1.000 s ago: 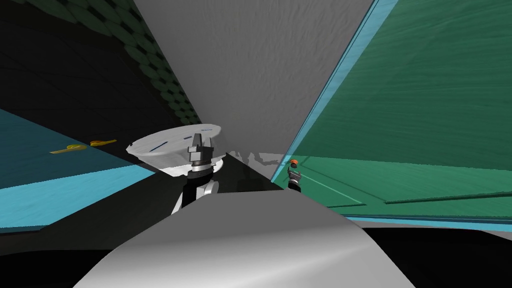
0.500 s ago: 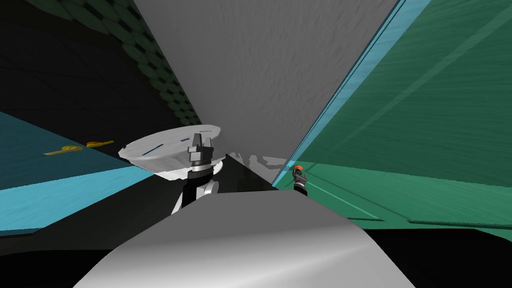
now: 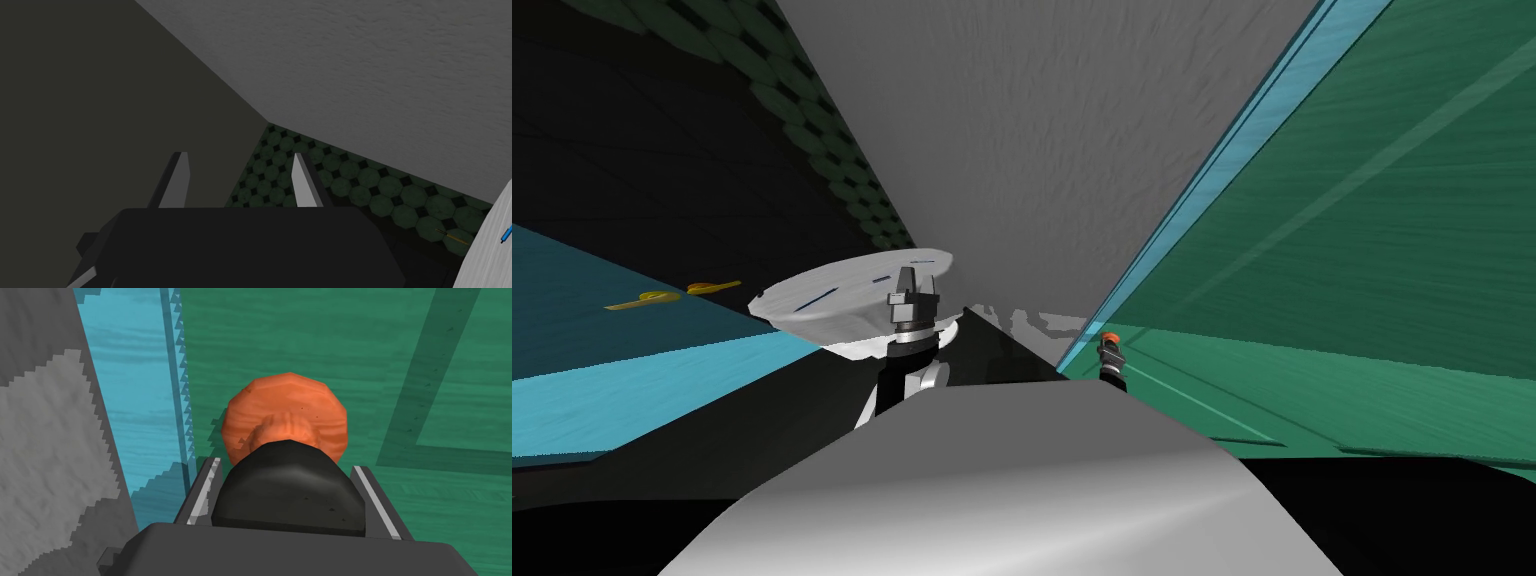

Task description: Pull the door open

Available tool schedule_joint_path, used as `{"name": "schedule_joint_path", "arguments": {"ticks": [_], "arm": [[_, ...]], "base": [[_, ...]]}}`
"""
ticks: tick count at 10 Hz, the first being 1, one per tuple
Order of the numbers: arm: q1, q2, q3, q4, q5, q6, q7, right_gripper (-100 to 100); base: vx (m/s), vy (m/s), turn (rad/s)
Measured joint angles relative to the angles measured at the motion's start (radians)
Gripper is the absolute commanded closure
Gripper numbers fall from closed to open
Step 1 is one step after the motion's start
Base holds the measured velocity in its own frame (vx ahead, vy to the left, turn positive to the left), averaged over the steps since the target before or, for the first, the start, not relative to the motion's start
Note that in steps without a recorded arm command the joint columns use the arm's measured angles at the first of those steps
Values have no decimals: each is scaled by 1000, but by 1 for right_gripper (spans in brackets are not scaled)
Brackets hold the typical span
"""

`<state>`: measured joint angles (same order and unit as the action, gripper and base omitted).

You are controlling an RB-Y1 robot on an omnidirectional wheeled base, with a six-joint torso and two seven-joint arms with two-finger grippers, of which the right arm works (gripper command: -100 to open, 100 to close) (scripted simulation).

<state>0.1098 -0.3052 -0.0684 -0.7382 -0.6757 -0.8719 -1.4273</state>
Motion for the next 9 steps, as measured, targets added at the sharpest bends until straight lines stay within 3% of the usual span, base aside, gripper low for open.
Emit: {"name": "schedule_joint_path", "arguments": {"ticks": [2, 4, 9], "arm": [[1, 1, 1, 1, 0, 1, 0, 100], [-6, -10, 19, -1, 10, -1, -17, 100], [14, -27, 77, -30, 41, 8, -59, 100]], "base": [[-67, -3, 32], [-201, 15, 63], [-227, 28, 58]]}}
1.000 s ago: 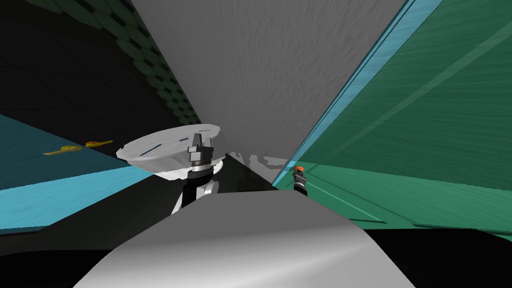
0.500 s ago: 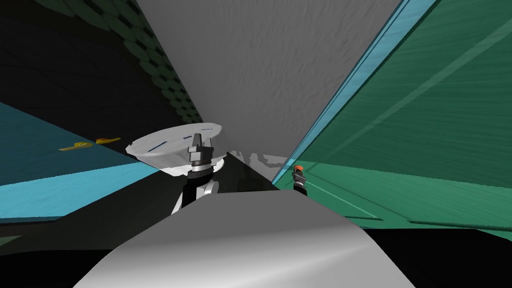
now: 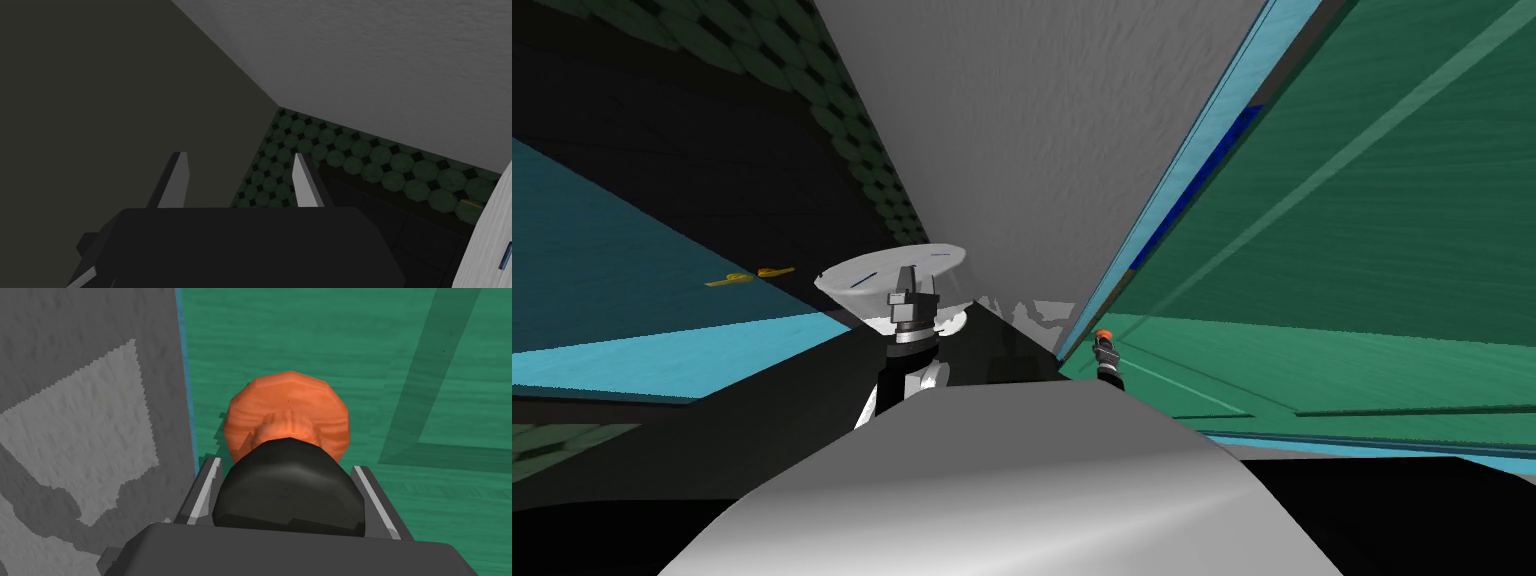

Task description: Pull the door open

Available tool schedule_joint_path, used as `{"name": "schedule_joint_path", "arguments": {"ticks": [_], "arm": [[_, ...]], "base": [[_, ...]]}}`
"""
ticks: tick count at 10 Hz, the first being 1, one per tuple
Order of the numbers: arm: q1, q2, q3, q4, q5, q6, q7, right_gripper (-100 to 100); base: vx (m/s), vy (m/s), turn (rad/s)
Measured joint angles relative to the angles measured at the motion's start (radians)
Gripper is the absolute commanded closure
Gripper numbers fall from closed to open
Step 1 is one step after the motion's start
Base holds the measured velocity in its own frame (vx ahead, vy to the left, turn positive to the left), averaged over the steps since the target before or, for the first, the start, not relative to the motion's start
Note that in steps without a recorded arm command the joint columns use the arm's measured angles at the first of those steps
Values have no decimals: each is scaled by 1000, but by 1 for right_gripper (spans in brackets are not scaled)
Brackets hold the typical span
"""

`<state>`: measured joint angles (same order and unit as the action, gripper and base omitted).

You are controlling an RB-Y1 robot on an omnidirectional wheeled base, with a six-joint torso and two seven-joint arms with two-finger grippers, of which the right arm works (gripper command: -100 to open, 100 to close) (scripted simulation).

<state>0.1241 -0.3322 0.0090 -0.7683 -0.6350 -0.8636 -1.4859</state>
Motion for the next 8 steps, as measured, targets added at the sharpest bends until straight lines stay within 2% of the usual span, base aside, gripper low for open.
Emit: {"name": "schedule_joint_path", "arguments": {"ticks": [2, 5, 8], "arm": [[8, -12, 25, -17, 12, 11, -20, 100], [19, -15, 48, -31, 23, 15, -32, 100], [26, -37, 90, -40, 48, -6, -67, 100]], "base": [[-238, 10, 65], [-163, -2, 49], [-271, -17, 80]]}}
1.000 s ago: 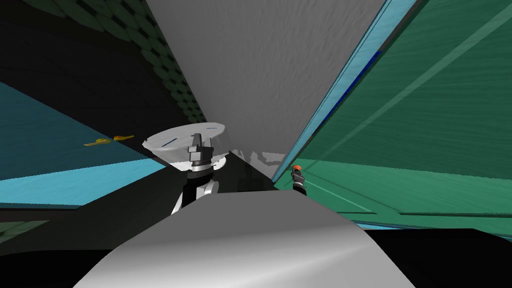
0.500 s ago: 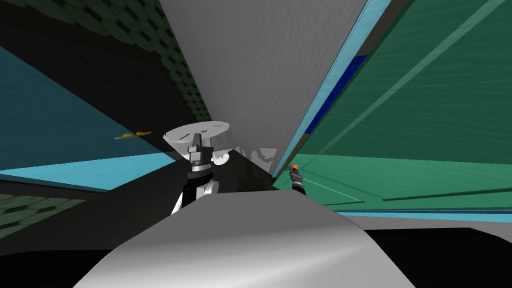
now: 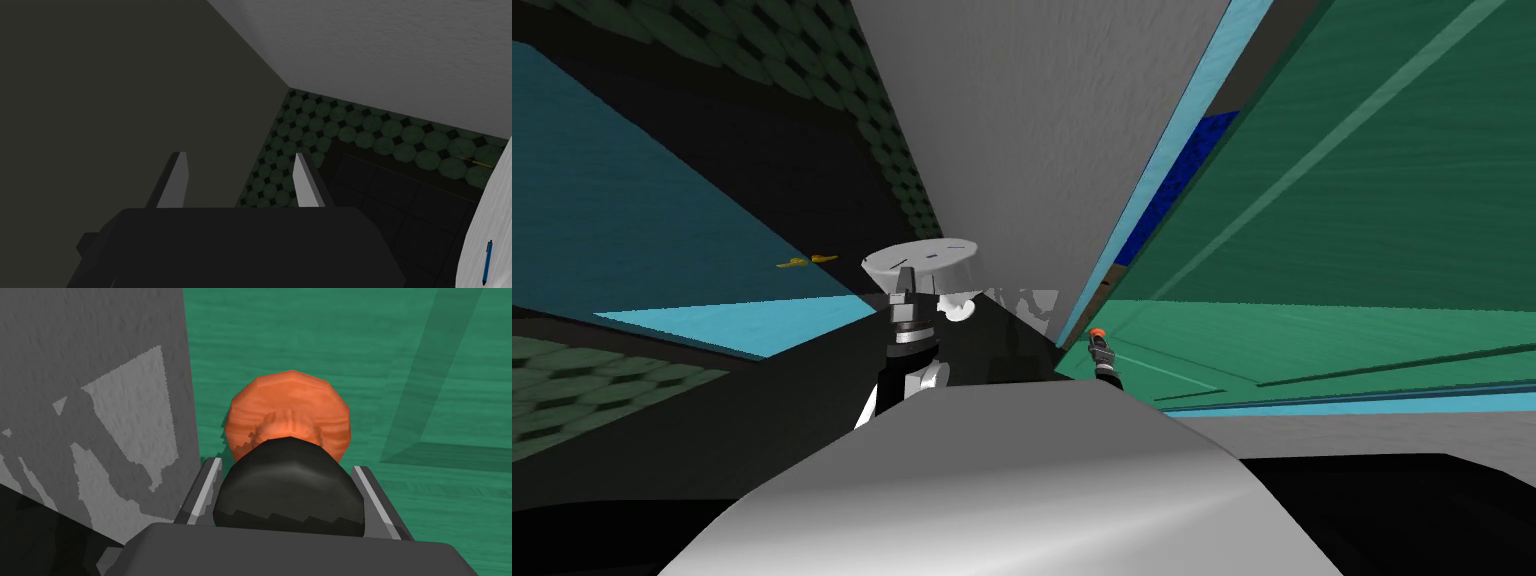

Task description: Pull the door open

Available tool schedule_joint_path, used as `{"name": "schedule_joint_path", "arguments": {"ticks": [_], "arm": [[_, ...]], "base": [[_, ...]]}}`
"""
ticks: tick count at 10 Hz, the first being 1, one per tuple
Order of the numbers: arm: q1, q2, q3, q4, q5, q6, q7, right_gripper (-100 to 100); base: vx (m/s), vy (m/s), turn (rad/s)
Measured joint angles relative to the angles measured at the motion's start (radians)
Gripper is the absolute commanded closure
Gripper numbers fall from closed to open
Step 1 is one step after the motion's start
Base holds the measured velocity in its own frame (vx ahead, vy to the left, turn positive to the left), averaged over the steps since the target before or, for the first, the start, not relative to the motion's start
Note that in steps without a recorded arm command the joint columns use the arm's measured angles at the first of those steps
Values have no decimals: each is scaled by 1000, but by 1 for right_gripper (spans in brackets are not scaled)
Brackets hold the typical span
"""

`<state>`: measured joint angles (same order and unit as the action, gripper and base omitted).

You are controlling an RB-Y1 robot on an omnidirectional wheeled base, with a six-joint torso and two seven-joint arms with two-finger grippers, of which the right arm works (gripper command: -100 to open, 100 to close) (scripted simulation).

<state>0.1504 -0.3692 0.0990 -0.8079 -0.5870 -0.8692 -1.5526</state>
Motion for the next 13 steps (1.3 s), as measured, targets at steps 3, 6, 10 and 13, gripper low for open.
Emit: {"name": "schedule_joint_path", "arguments": {"ticks": [3, 6, 10, 13], "arm": [[28, -23, 54, -28, 30, -13, -35, 100], [43, -31, 81, -34, 44, -21, -53, 100], [74, -65, 132, -65, 74, -51, -91, 100], [88, -92, 173, -62, 99, -87, -128, 100]], "base": [[-264, -17, 60], [-163, -16, 56], [-232, -55, 81], [-195, -22, 55]]}}
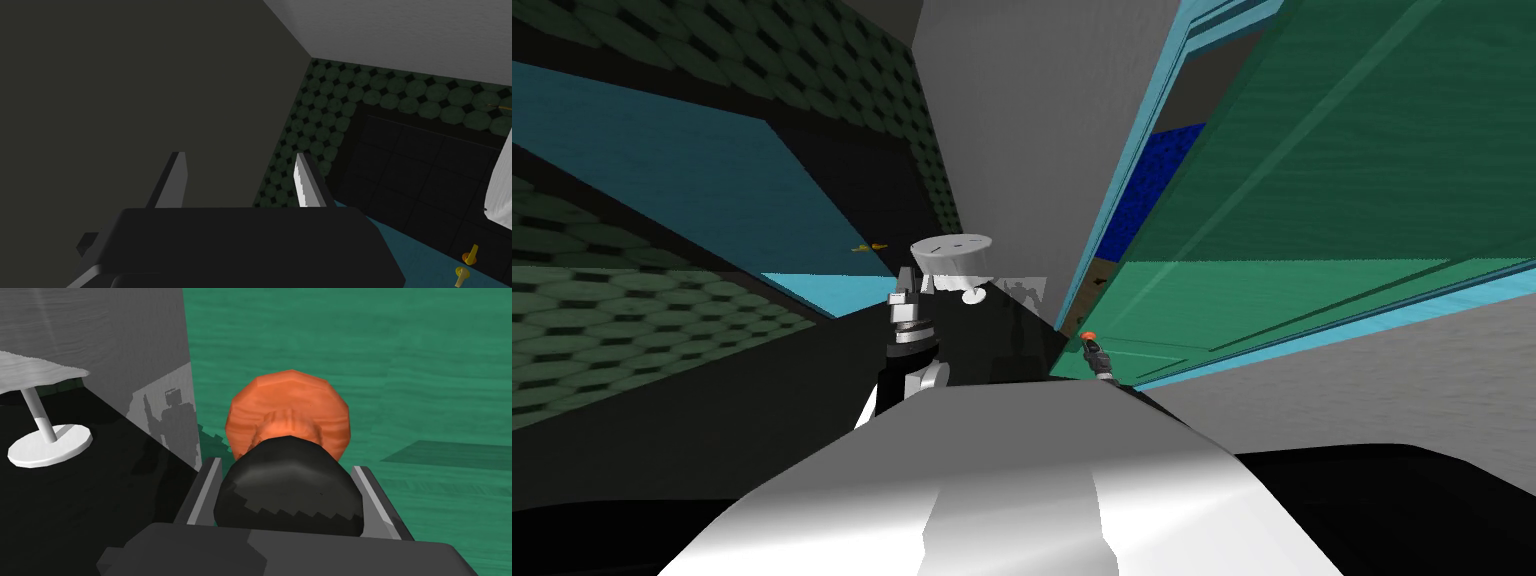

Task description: Pull the door open

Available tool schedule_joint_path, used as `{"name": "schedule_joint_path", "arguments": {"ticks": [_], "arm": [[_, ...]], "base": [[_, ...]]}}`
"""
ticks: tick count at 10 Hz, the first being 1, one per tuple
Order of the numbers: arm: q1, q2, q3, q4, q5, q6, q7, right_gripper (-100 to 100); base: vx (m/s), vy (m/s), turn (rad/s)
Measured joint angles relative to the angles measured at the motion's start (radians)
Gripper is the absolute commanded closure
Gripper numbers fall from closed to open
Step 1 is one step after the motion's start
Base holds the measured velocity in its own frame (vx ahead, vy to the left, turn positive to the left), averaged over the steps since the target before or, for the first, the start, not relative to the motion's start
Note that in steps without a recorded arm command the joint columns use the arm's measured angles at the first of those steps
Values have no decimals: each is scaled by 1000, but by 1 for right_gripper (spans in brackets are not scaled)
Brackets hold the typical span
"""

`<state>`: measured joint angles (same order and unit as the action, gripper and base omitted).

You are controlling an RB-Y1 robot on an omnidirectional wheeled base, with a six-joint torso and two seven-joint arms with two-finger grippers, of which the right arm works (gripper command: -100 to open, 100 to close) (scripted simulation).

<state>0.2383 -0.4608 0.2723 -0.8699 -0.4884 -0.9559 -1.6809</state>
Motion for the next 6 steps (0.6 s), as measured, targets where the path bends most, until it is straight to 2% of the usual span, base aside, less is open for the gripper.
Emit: {"name": "schedule_joint_path", "arguments": {"ticks": [1, 6], "arm": [[3, 1, 5, 2, 2, -1, -3, 100], [24, -32, 34, 15, 20, -53, -42, 100]], "base": [[-140, -23, 133], [-199, -47, 125]]}}
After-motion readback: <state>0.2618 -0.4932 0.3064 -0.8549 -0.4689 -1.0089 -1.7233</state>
